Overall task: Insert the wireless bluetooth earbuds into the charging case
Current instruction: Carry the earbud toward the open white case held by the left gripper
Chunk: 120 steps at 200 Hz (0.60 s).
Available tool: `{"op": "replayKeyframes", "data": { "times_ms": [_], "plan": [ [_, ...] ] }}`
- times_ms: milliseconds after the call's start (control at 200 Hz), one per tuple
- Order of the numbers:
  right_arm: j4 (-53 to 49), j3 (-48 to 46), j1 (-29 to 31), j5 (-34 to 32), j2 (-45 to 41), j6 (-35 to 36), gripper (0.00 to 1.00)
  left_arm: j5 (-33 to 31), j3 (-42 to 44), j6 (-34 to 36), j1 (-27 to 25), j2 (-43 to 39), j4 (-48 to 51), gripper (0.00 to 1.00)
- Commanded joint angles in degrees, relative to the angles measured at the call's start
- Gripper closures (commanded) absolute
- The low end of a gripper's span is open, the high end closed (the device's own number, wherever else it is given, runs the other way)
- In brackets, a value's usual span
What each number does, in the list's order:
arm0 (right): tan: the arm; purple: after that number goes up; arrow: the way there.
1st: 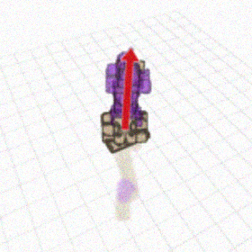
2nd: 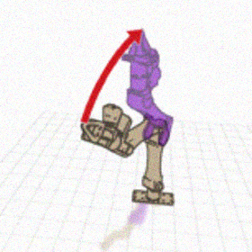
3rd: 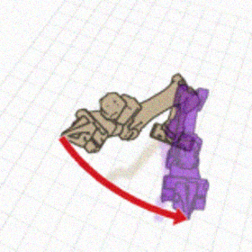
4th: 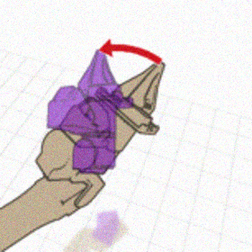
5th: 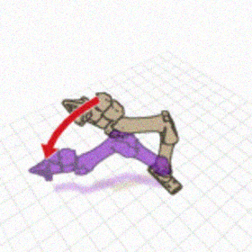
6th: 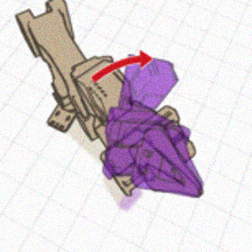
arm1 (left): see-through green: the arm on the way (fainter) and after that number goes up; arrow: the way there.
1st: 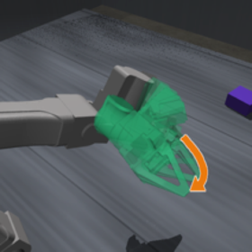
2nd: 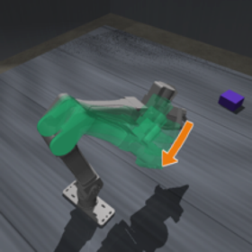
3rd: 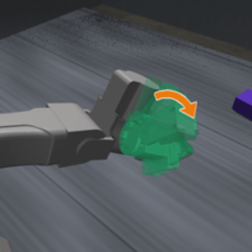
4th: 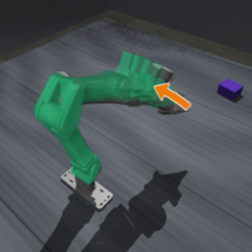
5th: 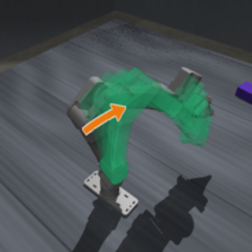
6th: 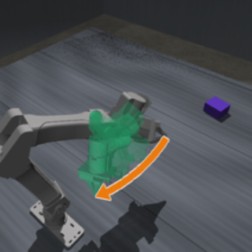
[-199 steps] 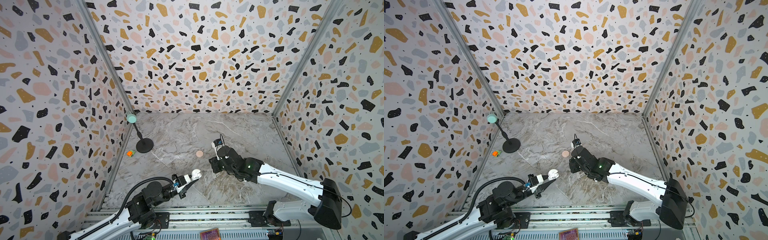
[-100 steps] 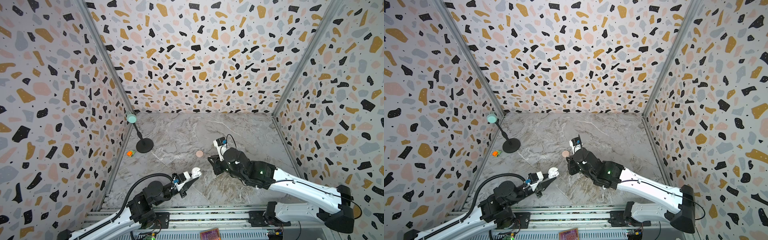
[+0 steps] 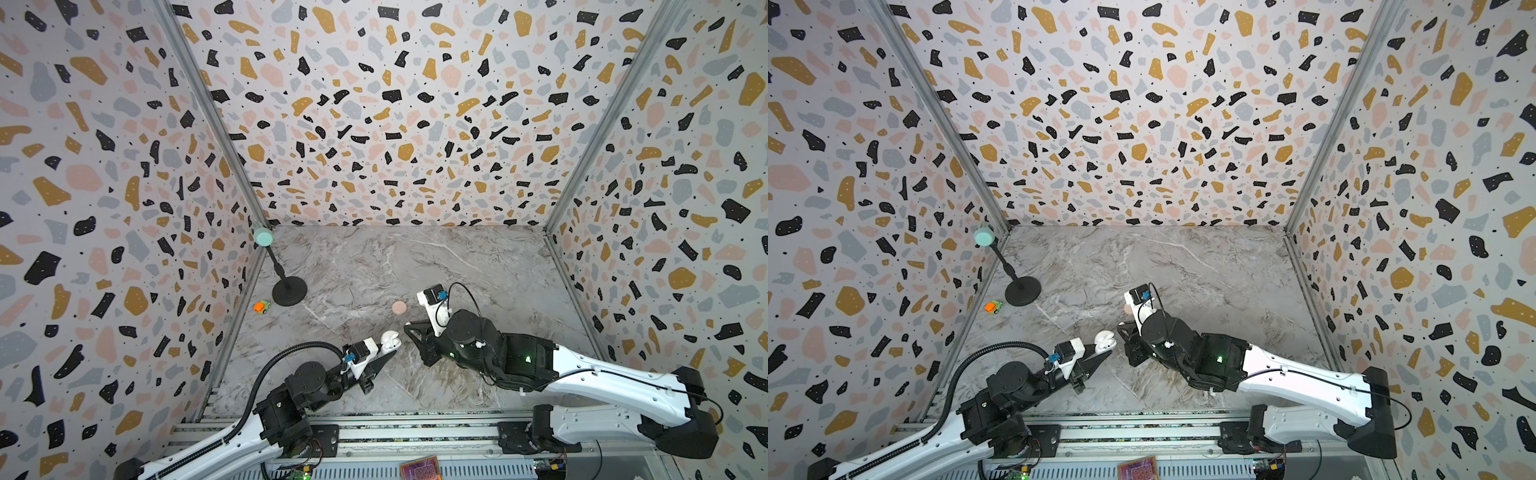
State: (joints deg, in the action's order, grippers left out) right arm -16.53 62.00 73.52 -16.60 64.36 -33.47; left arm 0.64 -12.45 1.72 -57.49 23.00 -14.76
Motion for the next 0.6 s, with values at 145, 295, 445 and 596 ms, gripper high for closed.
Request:
{"op": "replayKeyframes", "data": {
  "times_ms": [145,295,445,596],
  "plan": [
    [6.4,0.7,3.3,-2.2,-2.2,2.0,0.84,-2.0,0.5,-3.4,-0.1,-0.2,-3.9,1.0],
    [9.9,-0.8,4.8,-2.1,-2.1,2.5,0.84,-1.3,0.6,-4.9,0.0,-0.7,-4.5,1.0],
    [12.8,-1.9,5.9,-2.4,-1.5,2.8,0.84,0.3,0.9,-6.4,0.4,-1.6,-5.6,1.0],
    [14.9,-2.3,6.5,-2.2,-0.5,2.9,0.84,2.2,1.1,-7.6,0.6,-2.2,-6.3,1.0]
  ]
}}
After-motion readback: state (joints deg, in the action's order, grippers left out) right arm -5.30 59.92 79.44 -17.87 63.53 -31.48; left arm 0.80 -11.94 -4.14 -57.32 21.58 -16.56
